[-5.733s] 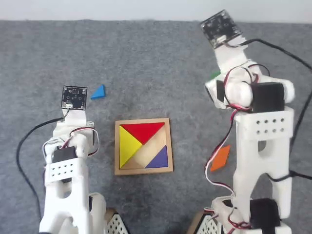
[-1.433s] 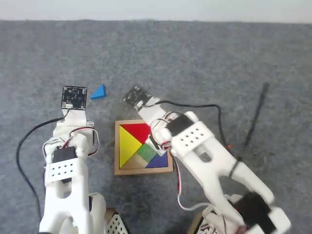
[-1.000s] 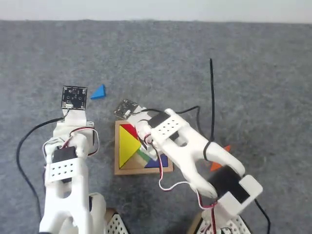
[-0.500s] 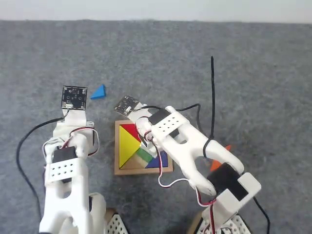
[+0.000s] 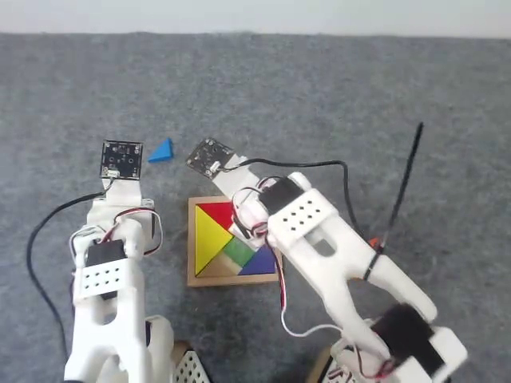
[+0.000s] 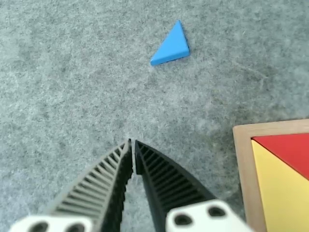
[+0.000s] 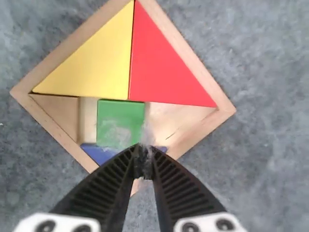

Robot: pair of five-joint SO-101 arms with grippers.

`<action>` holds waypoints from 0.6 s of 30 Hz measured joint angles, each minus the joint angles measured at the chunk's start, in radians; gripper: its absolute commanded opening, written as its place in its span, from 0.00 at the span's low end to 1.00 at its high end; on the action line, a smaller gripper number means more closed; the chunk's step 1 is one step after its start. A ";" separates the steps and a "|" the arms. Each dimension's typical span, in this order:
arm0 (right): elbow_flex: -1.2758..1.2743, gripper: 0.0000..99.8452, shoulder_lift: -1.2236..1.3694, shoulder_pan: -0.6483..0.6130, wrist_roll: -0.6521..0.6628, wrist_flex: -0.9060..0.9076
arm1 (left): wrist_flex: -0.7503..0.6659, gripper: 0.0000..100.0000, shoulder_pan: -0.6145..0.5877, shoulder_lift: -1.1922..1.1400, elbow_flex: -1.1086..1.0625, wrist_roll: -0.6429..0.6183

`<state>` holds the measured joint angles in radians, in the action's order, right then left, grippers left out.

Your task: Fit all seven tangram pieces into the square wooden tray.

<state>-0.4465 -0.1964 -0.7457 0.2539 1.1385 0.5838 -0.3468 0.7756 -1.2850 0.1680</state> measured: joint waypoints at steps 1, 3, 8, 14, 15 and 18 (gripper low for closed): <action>0.000 0.01 -0.014 0.000 0.000 0.000 | 0.000 0.01 0.000 0.000 0.000 0.000; 0.000 0.01 -0.040 0.000 -0.005 0.000 | 0.000 0.01 0.000 0.000 0.000 0.000; -0.037 0.01 -0.084 -0.002 -0.005 0.000 | 0.000 0.01 0.000 0.000 0.000 0.000; -0.103 0.06 -0.046 -0.058 -0.006 -0.068 | 0.000 0.01 0.000 0.000 0.000 0.000; -0.103 0.09 -0.018 -0.064 -0.006 -0.084 | 0.000 0.01 0.000 0.000 0.000 0.000; -0.103 0.19 0.081 -0.066 -0.006 -0.141 | 0.000 0.01 0.000 0.000 0.000 0.000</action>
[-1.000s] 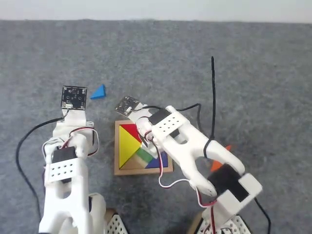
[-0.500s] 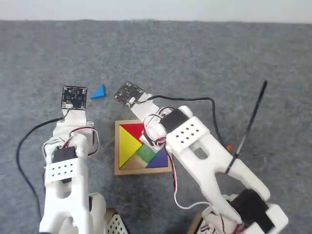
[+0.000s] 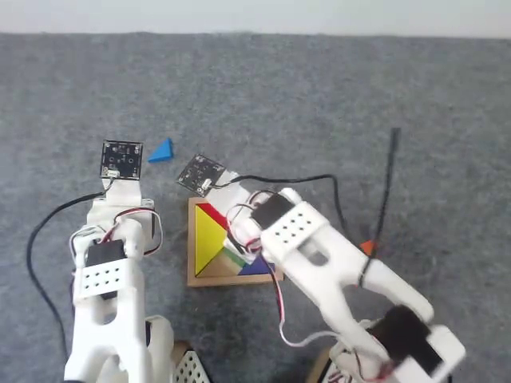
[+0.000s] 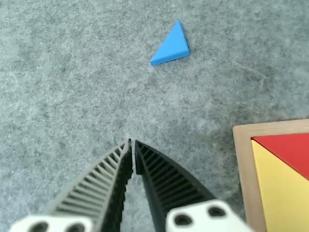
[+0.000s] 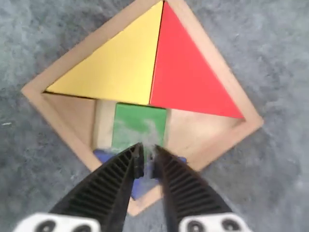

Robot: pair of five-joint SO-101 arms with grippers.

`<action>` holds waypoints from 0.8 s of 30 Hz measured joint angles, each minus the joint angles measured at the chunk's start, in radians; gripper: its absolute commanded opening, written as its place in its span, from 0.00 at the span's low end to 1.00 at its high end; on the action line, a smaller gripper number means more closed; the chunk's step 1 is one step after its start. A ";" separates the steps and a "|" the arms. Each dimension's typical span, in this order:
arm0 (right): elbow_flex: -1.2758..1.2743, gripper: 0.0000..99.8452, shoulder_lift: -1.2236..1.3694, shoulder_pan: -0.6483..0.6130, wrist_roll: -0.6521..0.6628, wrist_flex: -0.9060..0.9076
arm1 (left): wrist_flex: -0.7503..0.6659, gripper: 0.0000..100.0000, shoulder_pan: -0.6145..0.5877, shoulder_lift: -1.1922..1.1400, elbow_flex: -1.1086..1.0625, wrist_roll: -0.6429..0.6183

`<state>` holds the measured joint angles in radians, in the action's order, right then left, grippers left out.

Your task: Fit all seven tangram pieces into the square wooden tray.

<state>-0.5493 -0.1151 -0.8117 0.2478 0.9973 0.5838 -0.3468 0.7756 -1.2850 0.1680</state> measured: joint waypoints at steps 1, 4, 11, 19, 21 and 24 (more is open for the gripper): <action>0.000 0.19 0.032 -0.002 0.000 -0.017 | 0.000 0.01 0.000 0.000 0.000 0.000; 0.002 0.16 0.103 -0.011 0.000 -0.026 | 0.000 0.01 0.000 0.000 0.000 0.000; 0.018 0.03 0.144 -0.066 0.000 -0.025 | 0.000 0.01 0.000 0.000 0.000 0.000; 0.020 0.01 0.150 -0.068 -0.015 -0.025 | 0.000 0.01 0.000 0.000 0.000 0.000; 0.020 0.01 0.150 -0.068 -0.028 -0.025 | 0.000 0.01 0.000 0.000 0.000 0.000; 0.020 0.01 0.146 -0.068 -0.035 -0.025 | 0.000 0.01 0.000 0.000 0.000 0.000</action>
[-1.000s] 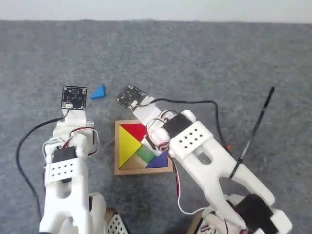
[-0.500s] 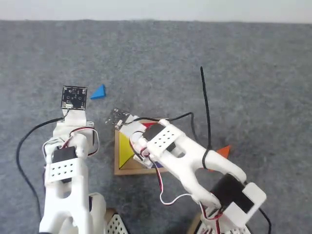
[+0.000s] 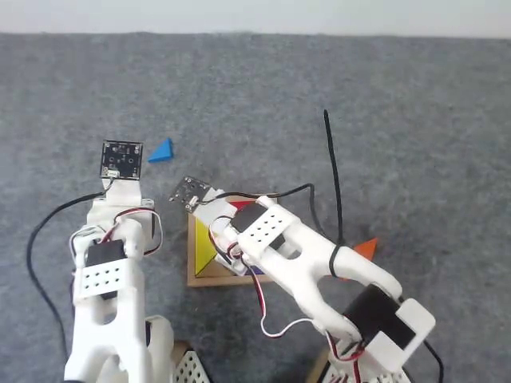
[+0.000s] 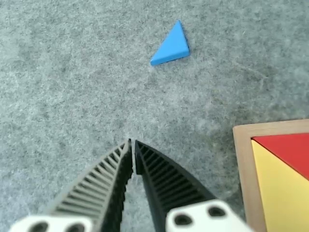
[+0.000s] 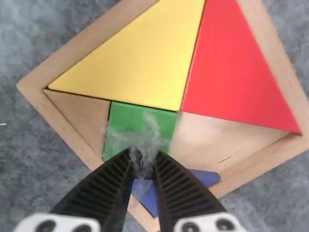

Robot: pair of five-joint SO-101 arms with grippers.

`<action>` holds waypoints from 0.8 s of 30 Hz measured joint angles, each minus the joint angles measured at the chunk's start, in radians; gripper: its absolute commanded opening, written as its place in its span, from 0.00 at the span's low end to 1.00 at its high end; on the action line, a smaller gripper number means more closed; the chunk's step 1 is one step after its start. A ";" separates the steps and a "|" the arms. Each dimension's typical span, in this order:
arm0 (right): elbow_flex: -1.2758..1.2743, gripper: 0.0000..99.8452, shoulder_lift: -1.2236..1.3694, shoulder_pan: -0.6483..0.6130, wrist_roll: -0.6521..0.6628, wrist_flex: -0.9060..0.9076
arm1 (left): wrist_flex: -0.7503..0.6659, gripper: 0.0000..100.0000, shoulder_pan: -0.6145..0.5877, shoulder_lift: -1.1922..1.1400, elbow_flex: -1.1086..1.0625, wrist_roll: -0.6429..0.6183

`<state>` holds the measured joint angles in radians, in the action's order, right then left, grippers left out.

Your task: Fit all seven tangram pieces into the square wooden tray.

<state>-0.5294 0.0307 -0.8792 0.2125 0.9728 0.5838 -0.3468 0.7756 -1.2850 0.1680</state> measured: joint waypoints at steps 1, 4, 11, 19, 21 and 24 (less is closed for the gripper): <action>0.000 0.01 -0.006 0.000 0.000 0.002 | 0.000 0.01 0.000 0.000 0.000 0.000; 0.000 0.01 -0.063 0.000 -0.005 0.017 | 0.000 0.01 0.000 0.000 0.000 0.000; -0.035 0.01 -0.256 0.008 -0.026 0.031 | 0.000 0.01 0.000 0.000 0.000 0.000; -0.103 0.01 -0.430 0.040 -0.029 0.037 | 0.000 0.01 0.000 0.000 0.000 0.000; -0.103 0.01 -0.473 0.074 -0.029 0.037 | 0.000 0.01 0.000 0.000 0.000 0.000; -0.103 0.01 -0.542 0.169 -0.029 0.040 | 0.000 0.01 0.000 0.000 0.000 0.000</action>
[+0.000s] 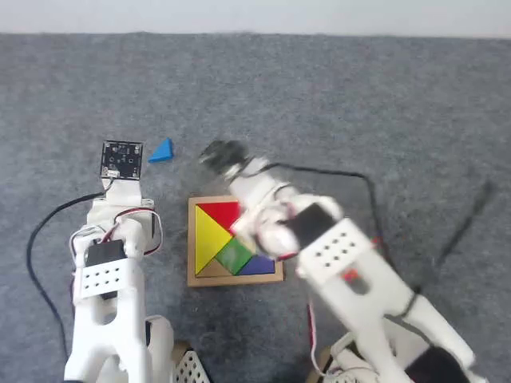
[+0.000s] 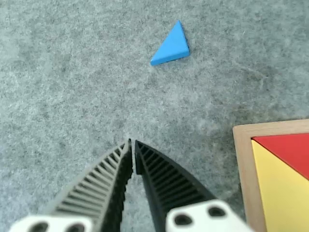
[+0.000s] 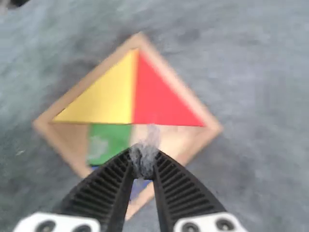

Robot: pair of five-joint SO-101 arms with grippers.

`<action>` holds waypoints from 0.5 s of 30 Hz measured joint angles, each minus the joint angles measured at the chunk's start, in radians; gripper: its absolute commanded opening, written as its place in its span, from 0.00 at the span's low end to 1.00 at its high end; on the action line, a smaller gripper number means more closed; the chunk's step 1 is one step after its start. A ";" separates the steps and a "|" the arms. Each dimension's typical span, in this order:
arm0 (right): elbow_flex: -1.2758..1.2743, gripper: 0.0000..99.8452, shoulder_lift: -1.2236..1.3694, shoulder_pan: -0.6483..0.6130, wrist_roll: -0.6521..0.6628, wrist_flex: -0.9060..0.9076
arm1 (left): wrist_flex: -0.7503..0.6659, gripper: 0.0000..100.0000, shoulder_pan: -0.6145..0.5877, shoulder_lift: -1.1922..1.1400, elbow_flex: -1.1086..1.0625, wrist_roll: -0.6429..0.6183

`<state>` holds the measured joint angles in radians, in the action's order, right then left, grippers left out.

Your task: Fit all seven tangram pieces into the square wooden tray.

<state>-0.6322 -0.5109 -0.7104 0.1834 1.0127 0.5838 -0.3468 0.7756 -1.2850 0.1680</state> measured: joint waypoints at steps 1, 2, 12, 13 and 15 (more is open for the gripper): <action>0.000 0.01 -0.020 0.041 0.000 0.006 | 0.000 0.01 0.000 0.000 0.000 0.000; 0.000 0.01 -0.035 0.084 0.003 0.012 | 0.000 0.01 0.000 0.000 0.000 0.000; 0.066 0.01 0.038 0.465 0.034 0.029 | 0.000 0.01 0.000 0.000 0.000 0.000; 0.071 0.01 0.069 0.465 0.035 0.029 | 0.000 0.01 0.000 0.000 0.000 0.000; 0.078 0.01 0.133 0.446 0.043 0.048 | 0.000 0.01 0.000 0.000 0.000 0.000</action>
<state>-0.5539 -0.3775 -0.2639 0.2263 1.0602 0.5838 -0.3468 0.7756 -1.2850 0.1680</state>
